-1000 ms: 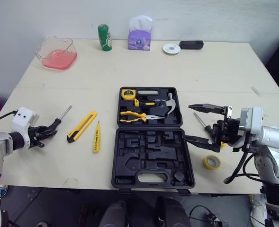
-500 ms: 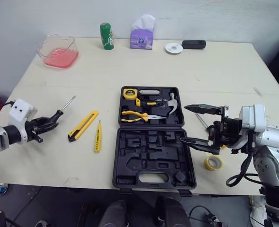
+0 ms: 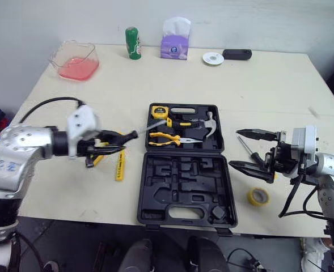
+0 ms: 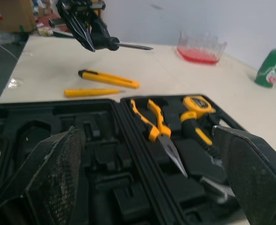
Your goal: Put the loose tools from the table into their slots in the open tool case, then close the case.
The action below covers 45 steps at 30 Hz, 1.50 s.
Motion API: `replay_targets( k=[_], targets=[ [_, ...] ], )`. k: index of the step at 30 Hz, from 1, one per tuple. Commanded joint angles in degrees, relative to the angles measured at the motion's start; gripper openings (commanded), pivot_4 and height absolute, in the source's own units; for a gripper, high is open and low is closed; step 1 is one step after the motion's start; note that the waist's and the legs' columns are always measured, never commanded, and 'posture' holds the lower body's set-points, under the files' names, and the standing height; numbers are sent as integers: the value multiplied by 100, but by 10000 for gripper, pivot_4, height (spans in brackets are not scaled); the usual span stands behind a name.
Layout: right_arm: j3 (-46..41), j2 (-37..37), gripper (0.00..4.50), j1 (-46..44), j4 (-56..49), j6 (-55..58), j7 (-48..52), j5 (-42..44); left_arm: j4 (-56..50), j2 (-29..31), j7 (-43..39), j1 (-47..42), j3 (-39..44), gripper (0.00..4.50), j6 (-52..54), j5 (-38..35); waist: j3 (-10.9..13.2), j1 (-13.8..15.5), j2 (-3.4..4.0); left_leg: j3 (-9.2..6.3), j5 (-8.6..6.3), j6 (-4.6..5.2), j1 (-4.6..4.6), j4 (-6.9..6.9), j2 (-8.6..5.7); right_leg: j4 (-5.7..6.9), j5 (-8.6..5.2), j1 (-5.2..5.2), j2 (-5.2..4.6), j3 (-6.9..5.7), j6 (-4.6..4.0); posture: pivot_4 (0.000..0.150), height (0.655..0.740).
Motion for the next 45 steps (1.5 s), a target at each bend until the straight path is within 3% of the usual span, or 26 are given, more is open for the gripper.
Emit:
replay_targets(
  k=[1, 3, 10, 16, 29, 45],
  targets=[
    [-244, -114, 45000, 128, 95, -273, 146, -79, -467, -16, 80, -557, -644, 10317, 1112, 70, 0, -17, 0, 1, -1, 2, 1, 0, 0, -2, 0, 1, 0, 1, 0, 1500, 7400],
    [-275, -108, 45000, 154, 129, -326, 145, -95, -601, 38, -46, -778, -1031, 10317, 1357, 198, 1, -65, 2, 5, -8, 4, 3, -1, 0, -4, 0, 2, 2, 2, 1, 1500, 7400],
    [-372, -84, 45000, 404, 105, -461, 141, -101, -382, -584, 101, -1426, -2053, 10317, 1395, 858, 3, -29, 2, 6, -7, 1, 7, 9, 11, -1, 0, 9, 10, 6, 0, 1500, 7400],
    [-430, -132, 45000, 618, -143, -484, 31, -183, 310, -876, -174, -1830, -2744, 10317, 861, 1538, 3, -21, 1, 2, -8, 2, 1, 9, 10, -8, 0, 9, 10, -1, 0, 1500, 7400],
    [-474, -209, 45000, 765, -874, -35, -439, -119, 352, -1180, -592, -1876, -2976, 10317, 791, 2006, 3, -22, 1, -3, -8, 2, 0, 10, 10, -9, 0, 9, 9, -4, 0, 1500, 7400],
    [-447, -109, 45000, 828, -903, -110, -553, -170, 574, -1385, -550, -1759, -3105, 10317, 565, 2555, 3, 1, 1, -6, -8, 3, -1, 13, 9, -10, 0, 13, 8, -9, 0, 1500, 7400]
  ],
)
